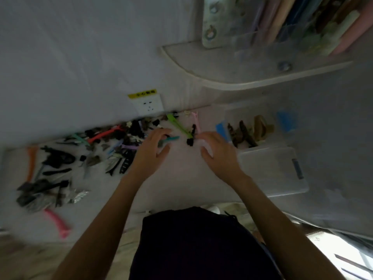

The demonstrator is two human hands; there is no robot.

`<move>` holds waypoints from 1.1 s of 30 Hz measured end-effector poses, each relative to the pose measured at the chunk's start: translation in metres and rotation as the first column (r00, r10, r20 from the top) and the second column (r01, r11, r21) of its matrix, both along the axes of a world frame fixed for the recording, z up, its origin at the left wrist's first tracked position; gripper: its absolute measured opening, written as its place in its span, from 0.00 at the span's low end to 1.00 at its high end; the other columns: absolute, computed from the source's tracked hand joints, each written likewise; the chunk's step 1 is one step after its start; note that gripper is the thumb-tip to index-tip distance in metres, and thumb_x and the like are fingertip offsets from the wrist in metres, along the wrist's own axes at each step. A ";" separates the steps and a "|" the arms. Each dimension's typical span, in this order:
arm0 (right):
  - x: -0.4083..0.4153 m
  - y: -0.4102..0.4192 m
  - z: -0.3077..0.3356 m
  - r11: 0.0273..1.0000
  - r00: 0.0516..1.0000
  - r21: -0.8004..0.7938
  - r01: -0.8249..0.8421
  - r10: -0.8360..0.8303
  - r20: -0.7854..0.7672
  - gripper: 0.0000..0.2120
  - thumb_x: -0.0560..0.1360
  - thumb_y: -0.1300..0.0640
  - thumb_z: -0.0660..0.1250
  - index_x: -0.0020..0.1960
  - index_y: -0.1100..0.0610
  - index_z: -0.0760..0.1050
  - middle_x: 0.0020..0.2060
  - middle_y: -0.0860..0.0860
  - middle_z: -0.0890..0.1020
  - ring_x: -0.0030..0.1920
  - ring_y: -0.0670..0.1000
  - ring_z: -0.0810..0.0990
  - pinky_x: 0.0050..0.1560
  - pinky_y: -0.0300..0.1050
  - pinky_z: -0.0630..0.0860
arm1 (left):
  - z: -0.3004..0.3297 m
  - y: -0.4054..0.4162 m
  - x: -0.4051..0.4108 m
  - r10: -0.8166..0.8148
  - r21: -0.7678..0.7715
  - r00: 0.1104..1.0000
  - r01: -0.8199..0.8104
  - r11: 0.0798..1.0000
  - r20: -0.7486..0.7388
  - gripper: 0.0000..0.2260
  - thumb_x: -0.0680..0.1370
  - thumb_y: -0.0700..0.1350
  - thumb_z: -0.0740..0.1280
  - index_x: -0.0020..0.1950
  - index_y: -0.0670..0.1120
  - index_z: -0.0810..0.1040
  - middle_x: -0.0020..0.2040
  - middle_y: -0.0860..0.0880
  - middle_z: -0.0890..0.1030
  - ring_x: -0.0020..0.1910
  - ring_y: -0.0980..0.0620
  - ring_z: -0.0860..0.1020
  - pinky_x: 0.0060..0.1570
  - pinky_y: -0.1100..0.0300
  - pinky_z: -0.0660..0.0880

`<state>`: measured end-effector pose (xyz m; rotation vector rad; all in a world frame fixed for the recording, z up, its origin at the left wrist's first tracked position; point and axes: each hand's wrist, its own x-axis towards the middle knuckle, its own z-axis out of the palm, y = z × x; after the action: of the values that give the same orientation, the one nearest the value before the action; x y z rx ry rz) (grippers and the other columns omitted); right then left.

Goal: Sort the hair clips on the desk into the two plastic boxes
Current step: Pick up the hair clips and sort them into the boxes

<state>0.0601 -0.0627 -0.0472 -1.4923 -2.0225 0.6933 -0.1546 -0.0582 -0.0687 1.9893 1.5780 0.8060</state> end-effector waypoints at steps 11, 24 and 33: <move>-0.100 -0.014 -0.058 0.918 0.902 -0.263 -0.297 0.360 0.238 0.30 0.76 0.58 0.62 0.74 0.54 0.54 0.75 0.59 0.54 0.74 0.61 0.52 0.74 0.55 0.53 | -0.041 -0.110 -0.102 0.423 -0.264 0.863 -0.491 0.830 -0.277 0.26 0.73 0.47 0.70 0.69 0.43 0.67 0.65 0.39 0.70 0.63 0.39 0.69 0.61 0.47 0.69; -0.144 0.028 -0.067 0.896 0.838 -0.145 -0.419 0.444 0.317 0.18 0.73 0.64 0.61 0.62 0.59 0.74 0.59 0.60 0.75 0.57 0.62 0.74 0.54 0.53 0.74 | -0.045 -0.036 -0.103 0.246 -0.347 0.928 -0.337 0.875 -0.281 0.24 0.76 0.45 0.65 0.71 0.46 0.62 0.68 0.42 0.69 0.63 0.42 0.72 0.59 0.50 0.71; -0.194 0.089 -0.054 0.872 0.777 -0.290 -0.393 0.484 0.402 0.21 0.74 0.60 0.65 0.66 0.55 0.68 0.64 0.57 0.70 0.61 0.60 0.71 0.58 0.54 0.73 | -0.047 -0.039 -0.120 0.211 -0.387 0.957 -0.275 0.880 -0.198 0.23 0.72 0.48 0.68 0.64 0.48 0.64 0.56 0.44 0.76 0.52 0.43 0.76 0.43 0.54 0.72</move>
<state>-0.1336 0.0259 -0.1010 -1.3857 -2.8082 0.7830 -0.2746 -0.0977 -0.1155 1.5958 1.9294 0.3671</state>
